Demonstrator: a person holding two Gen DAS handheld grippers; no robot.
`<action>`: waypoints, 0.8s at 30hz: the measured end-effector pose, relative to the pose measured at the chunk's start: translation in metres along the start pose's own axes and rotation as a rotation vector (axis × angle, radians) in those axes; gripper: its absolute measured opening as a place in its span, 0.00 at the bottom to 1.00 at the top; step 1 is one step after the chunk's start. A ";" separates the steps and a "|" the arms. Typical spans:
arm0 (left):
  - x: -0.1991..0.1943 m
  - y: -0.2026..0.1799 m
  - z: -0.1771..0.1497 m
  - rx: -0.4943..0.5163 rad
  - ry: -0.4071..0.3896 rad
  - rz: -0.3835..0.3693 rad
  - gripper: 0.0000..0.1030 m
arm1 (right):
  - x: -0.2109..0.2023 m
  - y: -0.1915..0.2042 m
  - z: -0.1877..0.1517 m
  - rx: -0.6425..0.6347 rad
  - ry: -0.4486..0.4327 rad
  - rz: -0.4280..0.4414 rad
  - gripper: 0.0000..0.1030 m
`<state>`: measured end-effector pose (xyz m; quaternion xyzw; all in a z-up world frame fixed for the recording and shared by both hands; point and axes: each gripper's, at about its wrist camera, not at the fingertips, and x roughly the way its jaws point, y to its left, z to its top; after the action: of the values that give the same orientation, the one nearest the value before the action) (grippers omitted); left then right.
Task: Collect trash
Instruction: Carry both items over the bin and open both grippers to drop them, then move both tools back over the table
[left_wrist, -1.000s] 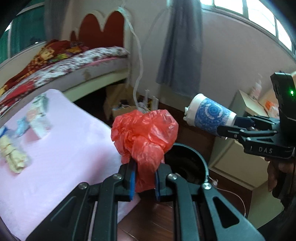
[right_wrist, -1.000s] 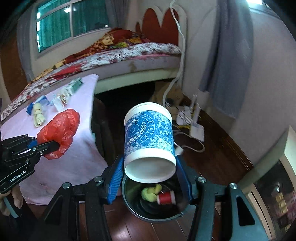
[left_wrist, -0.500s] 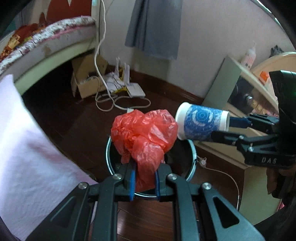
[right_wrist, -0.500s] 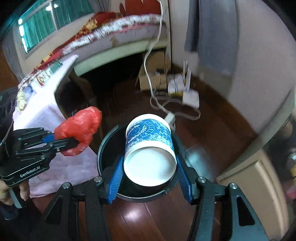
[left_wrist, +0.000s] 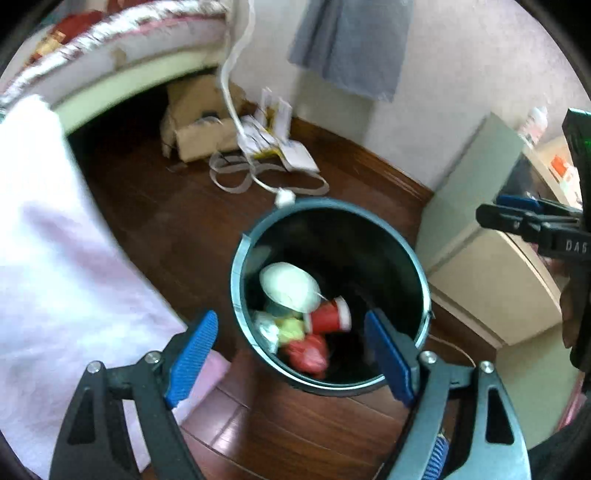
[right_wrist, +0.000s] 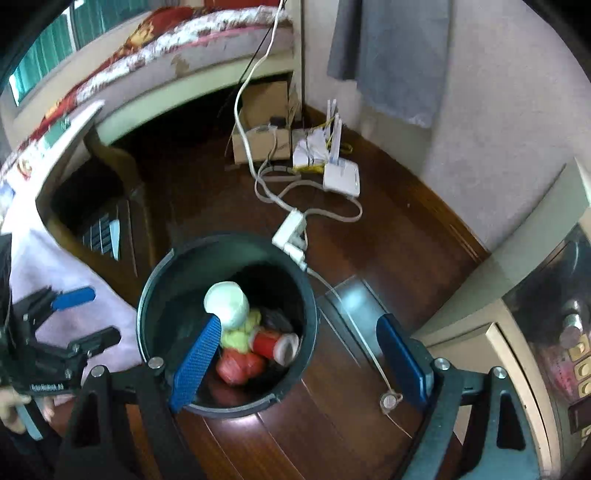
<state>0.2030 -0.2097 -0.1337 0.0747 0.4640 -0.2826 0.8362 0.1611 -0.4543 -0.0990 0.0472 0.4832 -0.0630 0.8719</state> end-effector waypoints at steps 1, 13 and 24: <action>-0.007 0.004 0.000 0.001 -0.018 0.013 0.81 | -0.004 0.003 0.004 -0.005 -0.014 0.001 0.85; -0.123 0.061 -0.004 -0.083 -0.207 0.178 0.81 | -0.057 0.099 0.042 -0.083 -0.170 0.102 0.85; -0.189 0.150 -0.037 -0.235 -0.271 0.352 0.81 | -0.076 0.229 0.060 -0.237 -0.237 0.229 0.85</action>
<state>0.1796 0.0051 -0.0207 0.0179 0.3573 -0.0842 0.9300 0.2069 -0.2320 0.0016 -0.0088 0.3727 0.0890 0.9236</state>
